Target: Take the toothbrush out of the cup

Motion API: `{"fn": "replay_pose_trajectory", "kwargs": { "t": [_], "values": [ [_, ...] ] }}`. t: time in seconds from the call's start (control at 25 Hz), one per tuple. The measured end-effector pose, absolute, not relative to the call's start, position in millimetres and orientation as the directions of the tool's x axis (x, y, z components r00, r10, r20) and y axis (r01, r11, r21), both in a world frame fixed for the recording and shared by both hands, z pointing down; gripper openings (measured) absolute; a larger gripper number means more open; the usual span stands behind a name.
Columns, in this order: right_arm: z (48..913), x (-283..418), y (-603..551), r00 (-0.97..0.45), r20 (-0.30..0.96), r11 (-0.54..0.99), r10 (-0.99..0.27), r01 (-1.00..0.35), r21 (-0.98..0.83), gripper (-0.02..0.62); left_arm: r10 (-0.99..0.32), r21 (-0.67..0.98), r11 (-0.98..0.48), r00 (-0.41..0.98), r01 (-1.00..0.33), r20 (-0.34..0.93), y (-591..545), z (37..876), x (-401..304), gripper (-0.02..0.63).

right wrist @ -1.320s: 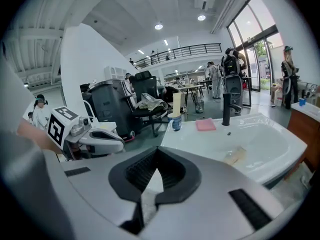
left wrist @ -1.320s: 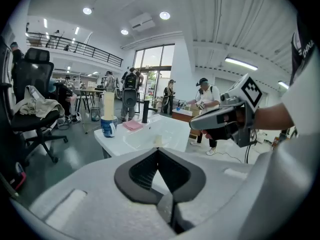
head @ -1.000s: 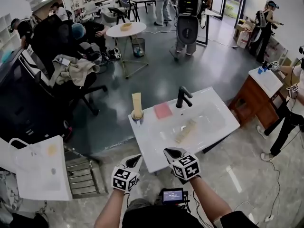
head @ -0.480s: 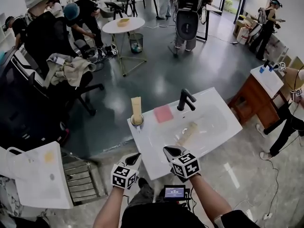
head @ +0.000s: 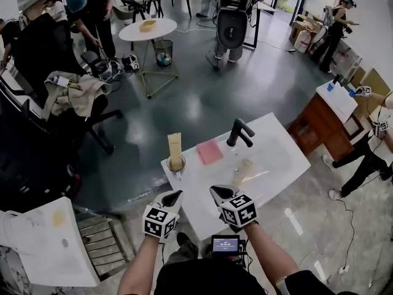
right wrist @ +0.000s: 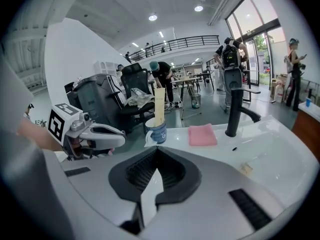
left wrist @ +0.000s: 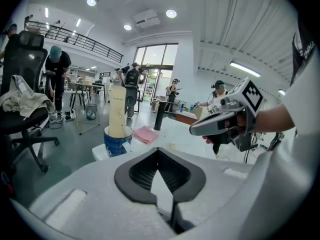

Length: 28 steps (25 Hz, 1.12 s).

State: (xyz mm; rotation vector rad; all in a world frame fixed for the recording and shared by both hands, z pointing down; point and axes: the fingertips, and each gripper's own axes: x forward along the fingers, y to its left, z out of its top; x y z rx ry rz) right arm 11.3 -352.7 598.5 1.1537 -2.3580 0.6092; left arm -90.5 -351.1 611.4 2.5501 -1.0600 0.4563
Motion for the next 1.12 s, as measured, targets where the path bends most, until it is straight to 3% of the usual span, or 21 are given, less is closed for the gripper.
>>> {"fn": "replay_pose_trajectory", "kwargs": {
  "t": [0.44,1.12],
  "values": [
    [600,-7,-383,-0.595,0.569,0.610,-0.568,-0.768,-0.195,0.009,-0.653,0.255,-0.622,0.670,-0.740,0.352,-381,605,-97,0.011],
    [591,-19,-419,-0.690,0.530,0.702,-0.492,-0.675,-0.226,0.008,-0.709,0.186,-0.543,0.566,-0.819,0.421,-394,604,-101,0.011]
  ]
}}
